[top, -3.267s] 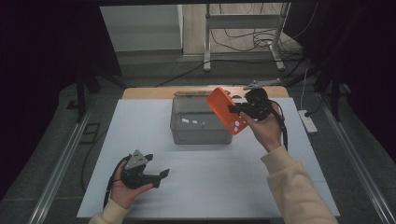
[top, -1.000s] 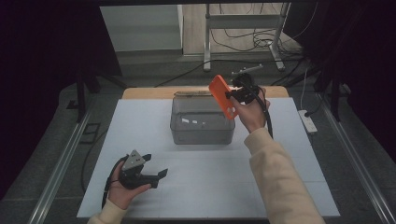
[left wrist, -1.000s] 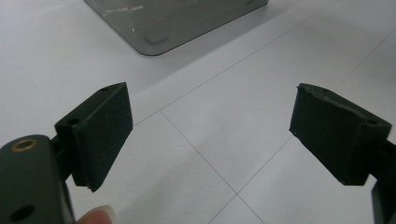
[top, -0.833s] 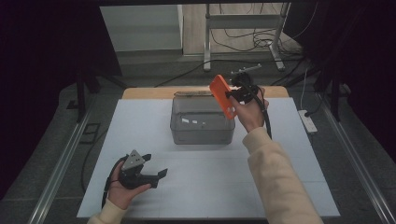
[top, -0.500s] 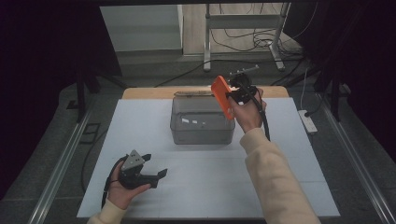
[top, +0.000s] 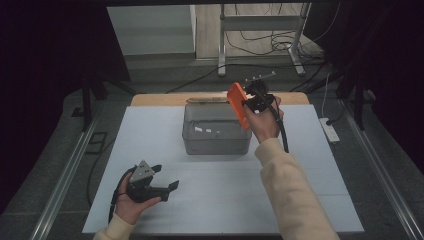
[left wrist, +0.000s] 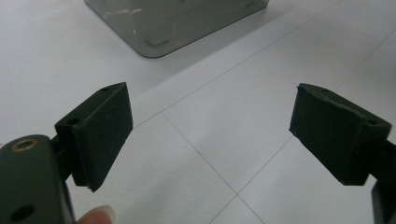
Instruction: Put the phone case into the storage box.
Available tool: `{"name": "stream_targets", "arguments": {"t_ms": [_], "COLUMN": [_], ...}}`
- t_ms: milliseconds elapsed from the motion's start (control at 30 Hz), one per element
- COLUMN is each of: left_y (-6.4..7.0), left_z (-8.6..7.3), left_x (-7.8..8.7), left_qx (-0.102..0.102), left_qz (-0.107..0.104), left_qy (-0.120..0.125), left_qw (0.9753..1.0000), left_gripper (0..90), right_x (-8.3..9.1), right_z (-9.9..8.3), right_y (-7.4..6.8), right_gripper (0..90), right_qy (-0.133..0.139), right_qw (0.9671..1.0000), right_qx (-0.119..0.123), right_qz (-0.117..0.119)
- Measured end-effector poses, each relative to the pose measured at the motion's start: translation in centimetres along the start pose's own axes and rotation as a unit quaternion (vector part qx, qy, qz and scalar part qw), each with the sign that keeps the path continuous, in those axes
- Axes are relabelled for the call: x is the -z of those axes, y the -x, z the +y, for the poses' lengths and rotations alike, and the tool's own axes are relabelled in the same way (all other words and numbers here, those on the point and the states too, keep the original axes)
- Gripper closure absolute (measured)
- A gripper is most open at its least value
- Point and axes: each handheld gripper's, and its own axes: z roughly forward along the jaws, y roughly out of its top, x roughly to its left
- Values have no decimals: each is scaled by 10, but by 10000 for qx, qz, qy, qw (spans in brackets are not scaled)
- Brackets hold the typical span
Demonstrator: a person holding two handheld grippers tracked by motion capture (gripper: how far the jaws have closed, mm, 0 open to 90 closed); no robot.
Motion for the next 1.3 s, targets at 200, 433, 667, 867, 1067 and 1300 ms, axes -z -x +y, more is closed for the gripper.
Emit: {"name": "stream_targets", "arguments": {"t_ms": [200, 433, 667, 867, 1067, 1300], "left_y": [0, 1, 1, 1, 1, 1], "left_z": [2, 3, 4, 4, 4, 4], "left_x": [-1, -2, -3, -3, -2, -1], "left_qx": [-30, -54, -72, -72, -70, -74], "left_qz": [-64, -135, -162, -160, -156, -167], "left_qy": [25, 50, 56, 60, 57, 79], "left_qw": [10000, 9999, 9998, 9998, 9998, 9998], "left_gripper": [132, 132, 133, 133, 133, 133], "right_x": [-1, -3, -6, -8, -10, -8], "right_z": [-3, -5, -5, -6, -8, -8], "right_y": [-1, -1, -4, -4, -4, -5], "right_gripper": [801, 801, 800, 801, 801, 801], "right_qy": [-56, -104, -172, -206, -240, -240], "right_qw": [9999, 9996, 9991, 9988, 9983, 9976], "right_qx": [-66, -122, -144, -170, -223, -296], "right_qz": [-85, -227, -352, -422, -488, -587]}}
